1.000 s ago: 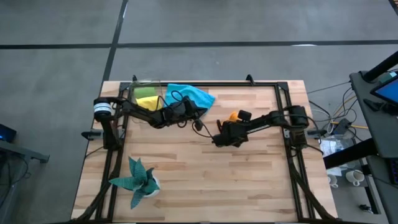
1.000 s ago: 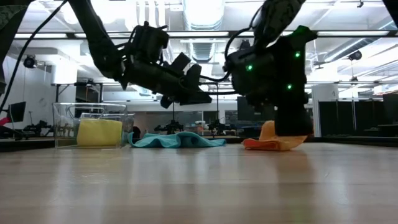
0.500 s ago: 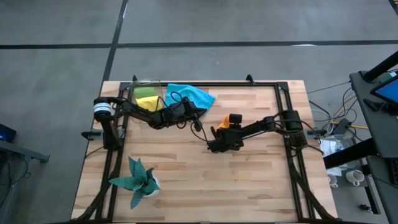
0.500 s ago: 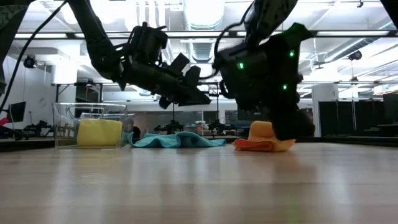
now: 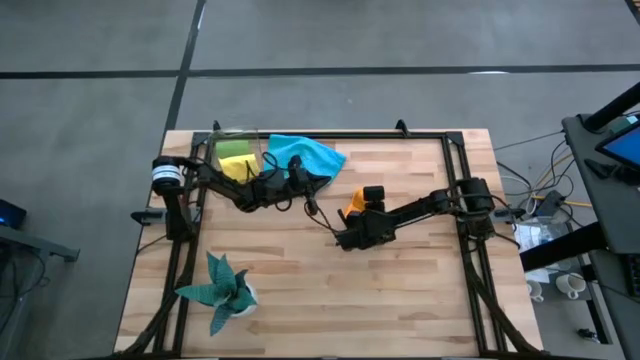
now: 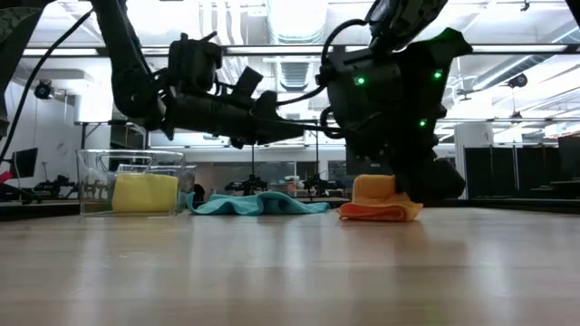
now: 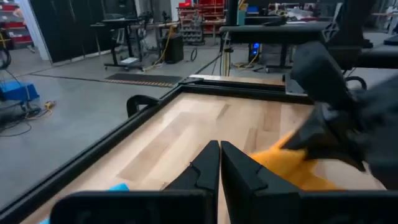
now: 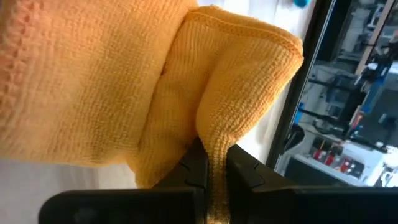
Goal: Roll microfiber towels into tight, uniform cylinder then place into a basket
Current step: Roll the orange microfiber towel
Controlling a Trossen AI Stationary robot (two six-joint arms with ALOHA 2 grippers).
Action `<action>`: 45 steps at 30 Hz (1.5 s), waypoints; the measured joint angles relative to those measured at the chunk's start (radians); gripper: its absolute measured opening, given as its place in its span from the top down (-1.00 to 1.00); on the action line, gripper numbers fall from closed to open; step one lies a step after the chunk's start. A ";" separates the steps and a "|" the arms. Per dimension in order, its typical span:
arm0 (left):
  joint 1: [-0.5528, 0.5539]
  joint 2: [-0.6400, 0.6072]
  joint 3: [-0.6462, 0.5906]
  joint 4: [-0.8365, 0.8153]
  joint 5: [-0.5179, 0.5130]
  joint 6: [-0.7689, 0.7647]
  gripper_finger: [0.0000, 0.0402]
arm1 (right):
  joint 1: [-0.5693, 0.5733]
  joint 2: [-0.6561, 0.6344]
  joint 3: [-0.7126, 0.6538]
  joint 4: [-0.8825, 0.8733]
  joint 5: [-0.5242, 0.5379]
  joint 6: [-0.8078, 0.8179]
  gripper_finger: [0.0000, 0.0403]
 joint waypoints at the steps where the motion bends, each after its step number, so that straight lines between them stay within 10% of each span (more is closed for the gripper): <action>1: 0.003 0.001 -0.006 0.008 0.010 -0.001 1.00 | -0.006 -0.012 -0.018 0.003 0.001 0.006 0.93; 12: 0.008 0.022 0.132 -0.307 0.168 -0.002 1.00 | -0.070 -0.219 -0.162 0.079 -0.004 0.070 0.93; 19: -0.029 0.073 0.185 -0.323 -0.104 -0.002 1.00 | -0.073 -0.255 -0.166 0.137 -0.011 0.078 0.93; 36: -0.113 0.102 0.195 -0.462 -0.076 0.347 1.00 | -0.080 -0.259 -0.170 0.183 -0.011 0.129 0.93; 45: -0.053 0.036 0.138 -0.357 -0.229 0.152 1.00 | -0.069 -0.260 -0.202 0.192 -0.009 0.156 0.93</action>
